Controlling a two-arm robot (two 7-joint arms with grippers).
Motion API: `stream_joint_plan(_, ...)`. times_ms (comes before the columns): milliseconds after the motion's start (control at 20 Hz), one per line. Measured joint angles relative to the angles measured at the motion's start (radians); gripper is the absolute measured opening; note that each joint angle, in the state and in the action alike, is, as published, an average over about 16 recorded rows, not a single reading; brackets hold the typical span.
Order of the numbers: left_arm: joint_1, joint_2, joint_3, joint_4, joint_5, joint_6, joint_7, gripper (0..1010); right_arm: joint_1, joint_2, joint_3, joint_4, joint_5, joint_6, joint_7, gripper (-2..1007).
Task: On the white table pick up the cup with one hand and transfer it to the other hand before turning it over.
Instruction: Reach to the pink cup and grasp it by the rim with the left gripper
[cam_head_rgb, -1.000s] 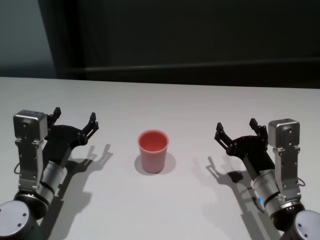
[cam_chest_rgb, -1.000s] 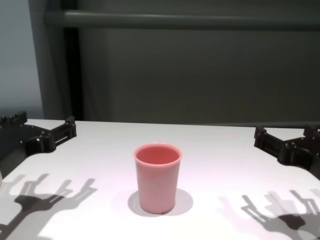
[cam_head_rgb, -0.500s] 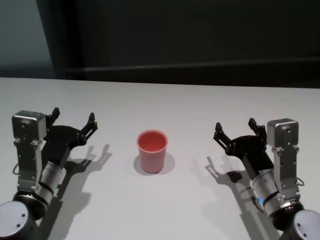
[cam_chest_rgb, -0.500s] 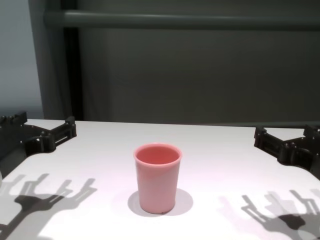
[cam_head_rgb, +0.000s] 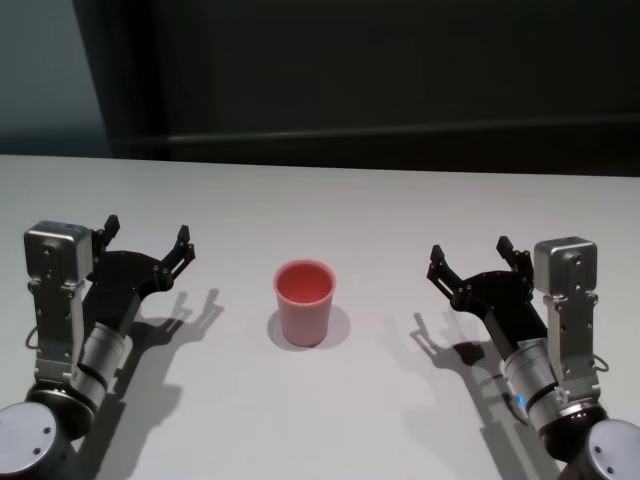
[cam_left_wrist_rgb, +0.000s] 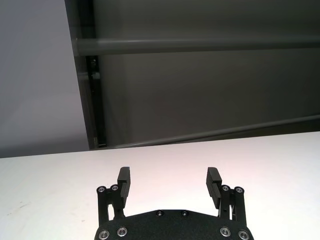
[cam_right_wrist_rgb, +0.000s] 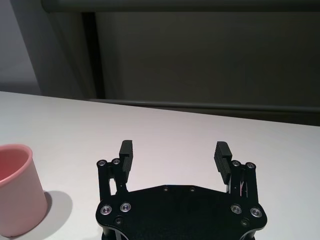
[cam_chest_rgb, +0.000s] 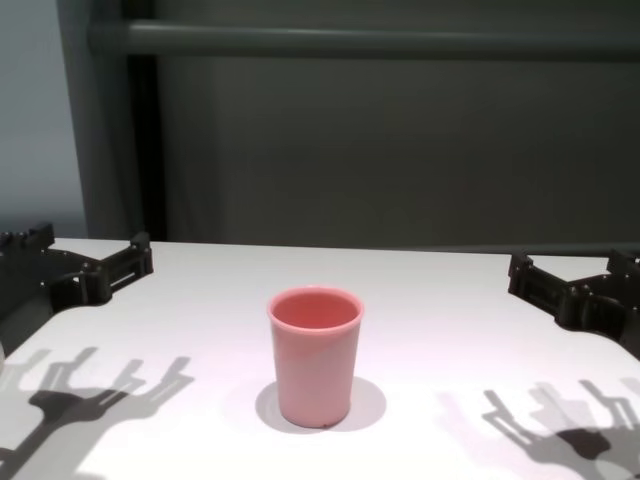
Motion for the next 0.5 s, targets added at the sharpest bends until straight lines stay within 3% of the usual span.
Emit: stream_joint_plan(500, 0.001, 0.007, 0.002, -0.007, 0.010, 0.005, -0.011, 1003, 0.000, 0.000, 0.000, 0.000, 0.000, 0.000, 0.000, 1002)
